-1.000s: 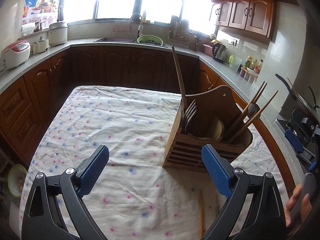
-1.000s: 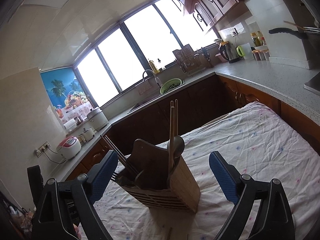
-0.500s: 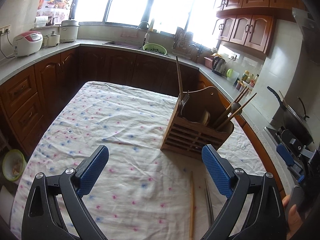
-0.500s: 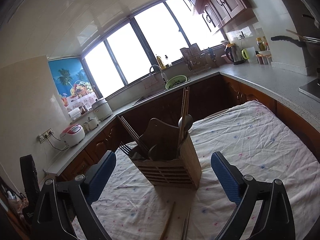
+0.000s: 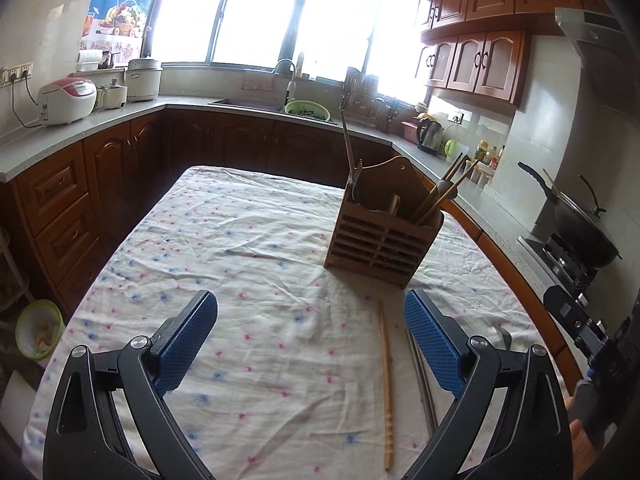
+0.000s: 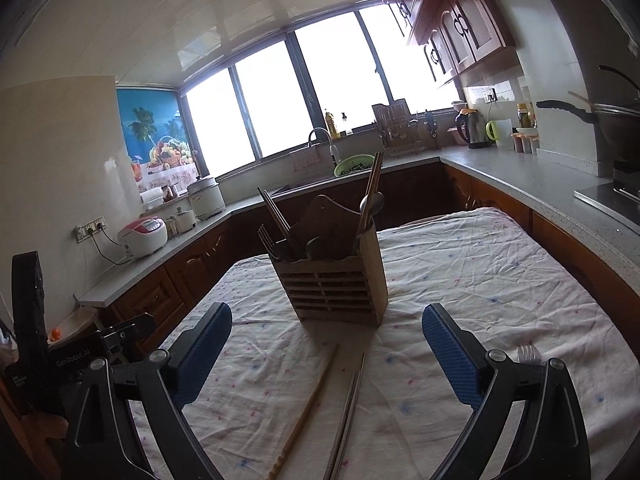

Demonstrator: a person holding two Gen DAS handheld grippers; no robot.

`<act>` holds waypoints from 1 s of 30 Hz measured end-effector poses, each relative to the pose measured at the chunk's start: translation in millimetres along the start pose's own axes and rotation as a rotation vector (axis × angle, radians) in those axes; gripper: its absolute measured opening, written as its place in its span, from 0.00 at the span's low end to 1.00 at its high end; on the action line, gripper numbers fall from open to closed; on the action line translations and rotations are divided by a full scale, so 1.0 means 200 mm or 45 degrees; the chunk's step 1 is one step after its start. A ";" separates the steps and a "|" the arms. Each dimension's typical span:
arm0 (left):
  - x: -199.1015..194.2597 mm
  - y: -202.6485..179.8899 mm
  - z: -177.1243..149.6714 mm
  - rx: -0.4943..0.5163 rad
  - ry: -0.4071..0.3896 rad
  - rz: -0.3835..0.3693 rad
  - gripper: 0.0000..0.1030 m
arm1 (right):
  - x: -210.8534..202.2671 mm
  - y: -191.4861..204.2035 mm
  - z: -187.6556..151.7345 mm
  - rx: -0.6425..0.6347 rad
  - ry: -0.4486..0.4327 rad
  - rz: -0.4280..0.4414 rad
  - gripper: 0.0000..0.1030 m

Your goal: Organize utensils

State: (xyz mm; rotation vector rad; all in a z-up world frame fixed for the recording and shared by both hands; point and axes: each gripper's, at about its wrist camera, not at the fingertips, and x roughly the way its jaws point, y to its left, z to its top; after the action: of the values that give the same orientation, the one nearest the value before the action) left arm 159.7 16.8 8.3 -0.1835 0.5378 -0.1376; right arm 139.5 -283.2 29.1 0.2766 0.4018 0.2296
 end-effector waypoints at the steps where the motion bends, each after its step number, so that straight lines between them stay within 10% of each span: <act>1: -0.03 0.00 -0.02 0.008 -0.026 0.007 0.94 | -0.02 0.00 -0.01 -0.004 -0.001 0.006 0.95; 18: -0.43 -0.07 -0.14 0.145 -0.272 0.108 1.00 | -0.45 0.22 -0.01 -0.297 -0.242 -0.010 1.00; 30: -0.42 -0.08 -0.36 0.174 -0.238 0.131 1.00 | -0.38 0.10 -0.34 -0.264 -0.152 -0.117 1.00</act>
State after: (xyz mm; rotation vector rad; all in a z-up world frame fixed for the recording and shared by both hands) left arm 51.0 6.6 -7.1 -0.0344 0.3495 -0.0561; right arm 40.2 -270.8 0.7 0.0675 0.2689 0.1617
